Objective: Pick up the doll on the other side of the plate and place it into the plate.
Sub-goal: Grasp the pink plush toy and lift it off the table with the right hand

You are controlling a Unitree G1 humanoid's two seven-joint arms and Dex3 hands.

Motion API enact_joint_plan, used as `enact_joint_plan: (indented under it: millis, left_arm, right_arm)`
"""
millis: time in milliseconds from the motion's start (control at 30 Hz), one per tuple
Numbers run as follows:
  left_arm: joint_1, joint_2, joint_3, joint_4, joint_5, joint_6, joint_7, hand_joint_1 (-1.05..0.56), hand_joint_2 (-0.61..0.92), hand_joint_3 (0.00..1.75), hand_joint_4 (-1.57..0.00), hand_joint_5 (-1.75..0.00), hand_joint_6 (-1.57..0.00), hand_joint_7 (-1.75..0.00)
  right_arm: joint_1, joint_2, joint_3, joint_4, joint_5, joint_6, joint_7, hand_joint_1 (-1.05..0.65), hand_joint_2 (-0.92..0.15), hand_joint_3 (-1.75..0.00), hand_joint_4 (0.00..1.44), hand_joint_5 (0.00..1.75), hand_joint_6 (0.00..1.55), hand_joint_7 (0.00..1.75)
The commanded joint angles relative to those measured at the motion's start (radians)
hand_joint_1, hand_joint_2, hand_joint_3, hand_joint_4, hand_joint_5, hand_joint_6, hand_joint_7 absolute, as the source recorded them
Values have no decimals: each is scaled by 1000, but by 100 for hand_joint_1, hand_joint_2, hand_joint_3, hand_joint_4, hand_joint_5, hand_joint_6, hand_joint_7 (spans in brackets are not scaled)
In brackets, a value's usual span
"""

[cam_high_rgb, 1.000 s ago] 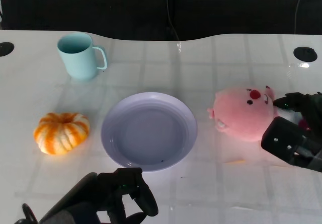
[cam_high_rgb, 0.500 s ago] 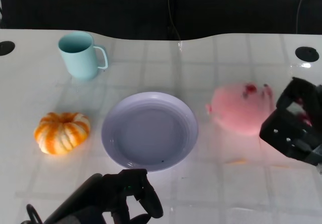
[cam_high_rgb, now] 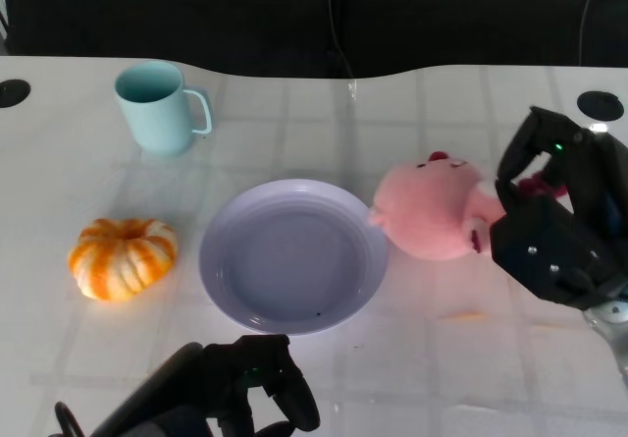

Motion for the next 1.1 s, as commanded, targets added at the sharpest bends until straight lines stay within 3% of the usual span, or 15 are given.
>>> enact_joint_plan:
  millis: [33, 167, 433, 633, 867, 1100]
  left_arm:
    - [0, 3, -1, 20, 1, -27, 12, -13, 67, 86, -65, -173, -64, -129]
    - [-3, -1, -4, 32, 5, -31, 16, -14, 66, 87, -65, -173, -64, -129]
    - [-4, -7, -12, 32, 16, -20, 18, -14, 70, 82, -64, -170, -65, -128]
    - [-5, -8, -11, 25, 17, -8, 13, -15, 71, 79, -64, -174, -64, -128]
    - [-3, 1, 8, 26, 4, -16, 4, -14, 70, 80, -64, -173, -64, -127]
    - [-5, 6, 25, 33, -19, -11, -6, -14, 70, 82, -62, -173, -63, -128]
  right_arm:
    - [-5, 9, -15, -51, 20, -1, 27, -8, -33, -135, 94, 175, 78, 175]
    - [-16, 32, -3, -92, 15, 23, 63, -9, -28, -141, 92, 175, 78, 175]
    - [-28, 57, 10, -119, -12, 32, 72, -9, -29, -140, 97, 175, 79, 175]
    - [-3, 13, 7, -159, -53, -8, 70, -10, -29, -136, 97, 175, 76, 175]
    - [58, -37, -32, -244, -72, -13, 79, -6, -24, -151, 98, 175, 76, 175]
    - [83, -51, -84, -327, -70, -22, 61, -7, -28, -145, 100, 175, 76, 175]
